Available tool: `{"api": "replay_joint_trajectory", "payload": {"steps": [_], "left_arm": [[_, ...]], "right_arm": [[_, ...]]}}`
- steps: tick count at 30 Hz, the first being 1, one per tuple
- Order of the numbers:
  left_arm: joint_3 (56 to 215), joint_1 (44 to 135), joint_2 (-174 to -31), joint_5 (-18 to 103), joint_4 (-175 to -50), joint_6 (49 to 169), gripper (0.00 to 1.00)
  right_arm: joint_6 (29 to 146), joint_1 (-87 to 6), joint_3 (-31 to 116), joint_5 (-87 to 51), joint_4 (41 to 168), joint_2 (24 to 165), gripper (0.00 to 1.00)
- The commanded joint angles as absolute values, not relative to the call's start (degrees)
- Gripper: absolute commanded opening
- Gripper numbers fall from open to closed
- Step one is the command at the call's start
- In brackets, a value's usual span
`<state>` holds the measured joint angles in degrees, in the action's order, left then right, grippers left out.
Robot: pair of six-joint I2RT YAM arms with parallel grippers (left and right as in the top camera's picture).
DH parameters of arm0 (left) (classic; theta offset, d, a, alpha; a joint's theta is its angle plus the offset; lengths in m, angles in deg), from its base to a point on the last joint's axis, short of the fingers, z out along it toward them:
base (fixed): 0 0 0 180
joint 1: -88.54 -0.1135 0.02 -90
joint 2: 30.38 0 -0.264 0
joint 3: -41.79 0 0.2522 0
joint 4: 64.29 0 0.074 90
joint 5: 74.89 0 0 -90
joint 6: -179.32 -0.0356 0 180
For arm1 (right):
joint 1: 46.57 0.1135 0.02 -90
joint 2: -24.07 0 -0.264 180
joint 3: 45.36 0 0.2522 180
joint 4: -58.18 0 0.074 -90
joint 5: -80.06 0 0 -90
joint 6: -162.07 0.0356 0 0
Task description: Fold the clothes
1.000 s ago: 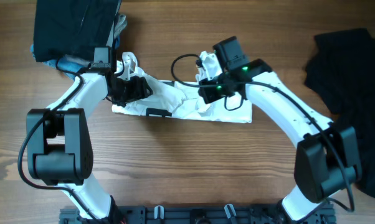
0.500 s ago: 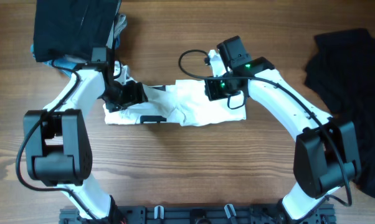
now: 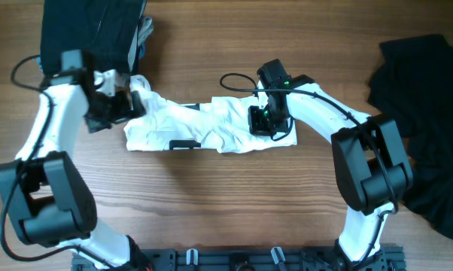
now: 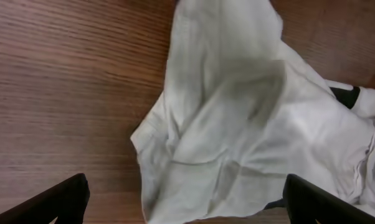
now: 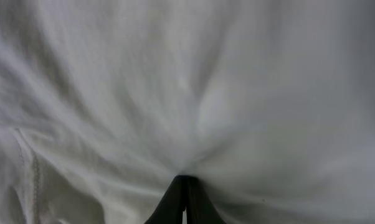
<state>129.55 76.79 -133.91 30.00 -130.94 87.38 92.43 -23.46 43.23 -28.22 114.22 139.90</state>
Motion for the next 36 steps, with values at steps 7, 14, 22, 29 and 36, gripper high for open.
{"api": "replay_joint_trajectory", "payload": {"steps": [7, 14, 22, 29, 36], "left_arm": [[129.59, 77.44, -147.0, 41.02, -127.31, 77.46, 0.97], [129.44, 81.62, -153.69, 39.31, -128.9, 76.19, 0.47], [137.92, 79.78, -153.03, 31.9, -145.76, 79.93, 0.04], [171.78, 84.42, -151.98, 34.79, -170.3, 82.94, 0.04], [175.97, 97.7, -152.16, 37.17, -167.79, 87.38, 0.04]], "right_arm": [[93.11, -23.13, 42.84, -27.96, 112.69, 140.86, 0.04], [93.11, -23.13, 42.84, -27.96, 113.02, 140.86, 0.04], [88.56, -27.83, 43.3, -24.09, 116.54, 132.27, 0.04], [88.48, -36.44, 43.3, -21.95, 118.6, 123.9, 0.05], [88.61, -41.71, 43.3, -21.86, 121.46, 123.92, 0.05]]}}
